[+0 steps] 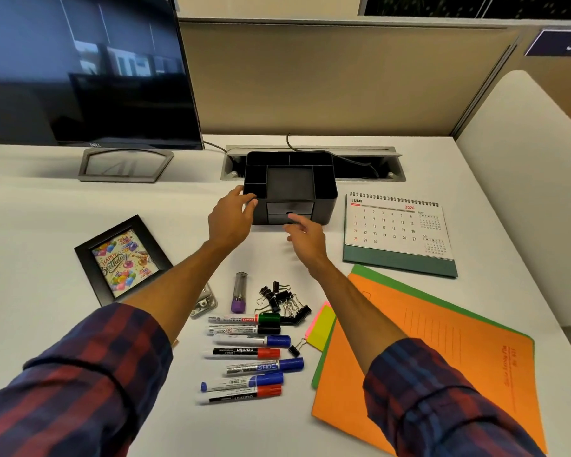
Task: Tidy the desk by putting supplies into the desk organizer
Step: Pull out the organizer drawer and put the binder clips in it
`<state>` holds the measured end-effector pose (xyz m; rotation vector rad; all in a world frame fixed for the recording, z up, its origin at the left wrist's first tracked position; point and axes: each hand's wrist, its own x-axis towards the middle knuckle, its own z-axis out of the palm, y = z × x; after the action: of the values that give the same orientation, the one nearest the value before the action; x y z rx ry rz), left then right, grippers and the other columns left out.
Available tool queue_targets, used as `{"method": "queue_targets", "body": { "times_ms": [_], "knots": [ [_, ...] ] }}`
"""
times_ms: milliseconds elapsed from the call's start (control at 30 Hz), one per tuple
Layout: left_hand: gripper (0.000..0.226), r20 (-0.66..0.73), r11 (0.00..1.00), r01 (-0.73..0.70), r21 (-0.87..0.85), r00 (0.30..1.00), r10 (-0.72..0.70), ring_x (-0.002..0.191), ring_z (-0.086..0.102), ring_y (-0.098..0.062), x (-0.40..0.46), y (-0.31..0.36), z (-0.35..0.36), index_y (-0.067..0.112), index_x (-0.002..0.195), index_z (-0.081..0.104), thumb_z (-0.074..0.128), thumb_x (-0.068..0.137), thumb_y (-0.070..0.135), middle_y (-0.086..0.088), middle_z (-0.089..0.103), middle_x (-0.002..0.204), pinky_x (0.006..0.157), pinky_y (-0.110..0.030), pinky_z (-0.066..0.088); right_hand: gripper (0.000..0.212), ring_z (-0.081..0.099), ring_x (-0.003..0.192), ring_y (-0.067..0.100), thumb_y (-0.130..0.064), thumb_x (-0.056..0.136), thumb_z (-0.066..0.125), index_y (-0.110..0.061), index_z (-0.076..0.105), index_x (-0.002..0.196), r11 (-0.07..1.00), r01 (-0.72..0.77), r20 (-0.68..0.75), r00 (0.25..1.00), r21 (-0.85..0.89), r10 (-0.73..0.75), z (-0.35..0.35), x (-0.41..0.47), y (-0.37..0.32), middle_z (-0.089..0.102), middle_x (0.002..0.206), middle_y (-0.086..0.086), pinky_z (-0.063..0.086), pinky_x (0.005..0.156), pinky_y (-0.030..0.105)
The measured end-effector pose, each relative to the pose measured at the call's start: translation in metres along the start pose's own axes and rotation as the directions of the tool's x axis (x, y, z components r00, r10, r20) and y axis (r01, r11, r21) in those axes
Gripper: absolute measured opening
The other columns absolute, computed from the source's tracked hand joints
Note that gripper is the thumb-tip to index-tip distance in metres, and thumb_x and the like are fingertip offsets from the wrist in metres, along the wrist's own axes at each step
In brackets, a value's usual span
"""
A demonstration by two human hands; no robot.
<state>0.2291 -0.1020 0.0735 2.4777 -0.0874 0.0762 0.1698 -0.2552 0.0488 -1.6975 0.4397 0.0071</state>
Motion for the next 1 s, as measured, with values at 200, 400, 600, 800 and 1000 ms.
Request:
{"method": "queue_targets", "body": {
  "times_ms": [200, 400, 600, 800, 1000],
  "knots": [
    [0.037, 0.000, 1.000, 0.011, -0.001, 1.000, -0.011, 0.135, 0.043, -0.027, 0.001, 0.000, 0.001, 0.018, 0.129, 0.061, 0.046, 0.101, 0.036, -0.005, 0.043, 0.149, 0.107, -0.044, 0.037, 0.042, 0.061, 0.095, 0.013, -0.019, 0.091, 0.062, -0.019, 0.054, 0.132, 0.831, -0.317, 0.143, 0.948, 0.456, 0.283, 0.009, 0.000, -0.009, 0.066, 0.108, -0.003, 0.045, 0.077, 0.029],
    [0.036, -0.002, 1.000, 0.013, 0.005, 1.000, -0.013, 0.134, 0.044, -0.028, 0.002, 0.000, 0.001, 0.018, 0.130, 0.060, 0.046, 0.101, 0.034, -0.005, 0.044, 0.149, 0.107, -0.045, 0.037, 0.034, 0.059, 0.096, 0.012, -0.026, 0.092, 0.060, -0.015, 0.059, 0.124, 0.641, -0.398, 0.236, 0.915, 0.657, 0.326, 0.013, -0.004, -0.011, 0.064, 0.111, -0.002, 0.043, 0.076, 0.028],
    [0.035, 0.017, 0.999, 0.008, 0.031, 1.000, -0.008, 0.134, 0.044, -0.028, 0.002, -0.001, 0.001, 0.019, 0.133, 0.058, 0.046, 0.101, 0.030, -0.005, 0.042, 0.150, 0.107, -0.045, 0.037, 0.042, 0.058, 0.100, 0.014, -0.036, 0.091, 0.060, -0.016, 0.057, 0.128, 0.611, -0.399, 0.217, 0.911, 0.683, 0.351, 0.017, -0.007, -0.010, 0.060, 0.121, 0.002, 0.044, 0.077, 0.029],
    [0.036, 0.020, 0.999, 0.004, 0.054, 1.000, -0.005, 0.135, 0.043, -0.028, 0.001, 0.000, 0.001, 0.019, 0.135, 0.056, 0.046, 0.101, 0.028, -0.005, 0.041, 0.151, 0.107, -0.044, 0.037, 0.032, 0.059, 0.103, 0.015, -0.031, 0.093, 0.059, -0.016, 0.060, 0.121, 0.564, -0.402, 0.226, 0.907, 0.722, 0.356, 0.019, -0.006, -0.015, 0.060, 0.126, 0.002, 0.044, 0.080, 0.029],
    [0.037, 0.031, 0.997, -0.008, 0.076, 1.000, 0.006, 0.134, 0.044, -0.029, 0.000, -0.001, 0.002, 0.020, 0.138, 0.052, 0.045, 0.102, 0.025, -0.005, 0.040, 0.151, 0.106, -0.044, 0.039, 0.040, 0.057, 0.105, 0.016, -0.038, 0.092, 0.060, -0.015, 0.058, 0.125, 0.585, -0.407, 0.219, 0.904, 0.701, 0.366, 0.021, -0.005, -0.015, 0.058, 0.124, 0.003, 0.044, 0.083, 0.030]
  ]
}}
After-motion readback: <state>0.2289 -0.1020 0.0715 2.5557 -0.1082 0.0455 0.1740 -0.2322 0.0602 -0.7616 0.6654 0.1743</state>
